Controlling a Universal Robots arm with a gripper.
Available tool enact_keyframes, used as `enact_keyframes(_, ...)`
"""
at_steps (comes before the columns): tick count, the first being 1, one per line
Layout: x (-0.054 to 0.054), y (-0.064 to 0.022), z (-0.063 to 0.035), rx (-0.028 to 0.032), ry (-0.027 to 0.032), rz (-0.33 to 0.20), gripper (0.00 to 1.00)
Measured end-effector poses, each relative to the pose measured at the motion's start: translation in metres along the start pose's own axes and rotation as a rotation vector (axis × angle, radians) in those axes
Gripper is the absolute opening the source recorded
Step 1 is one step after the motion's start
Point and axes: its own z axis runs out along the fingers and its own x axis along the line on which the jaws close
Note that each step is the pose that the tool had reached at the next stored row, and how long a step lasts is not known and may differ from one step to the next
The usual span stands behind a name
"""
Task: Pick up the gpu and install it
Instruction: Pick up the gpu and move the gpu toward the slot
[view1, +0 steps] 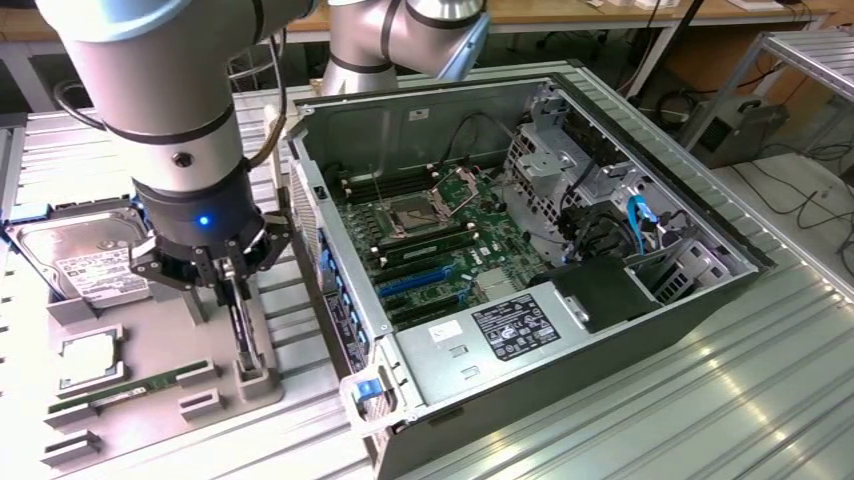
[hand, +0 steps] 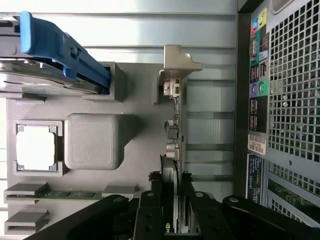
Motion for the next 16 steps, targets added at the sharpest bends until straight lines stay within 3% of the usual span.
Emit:
enact_keyframes(6,0.0,0.0007,-0.0337,-0.0001,-0.0002,-0.001,0.26)
enact_keyframes(8,-0.001,0.001,-0.0515,-0.0002,-0.0003,-0.003,0.26)
enact_keyframes(13,-0.003,0.0014,-0.075,-0.0002,-0.0002,-0.004,0.26)
enact_keyframes(16,-0.006,0.0018,-0.0939,-0.0002,-0.0002,-0.004,0.26)
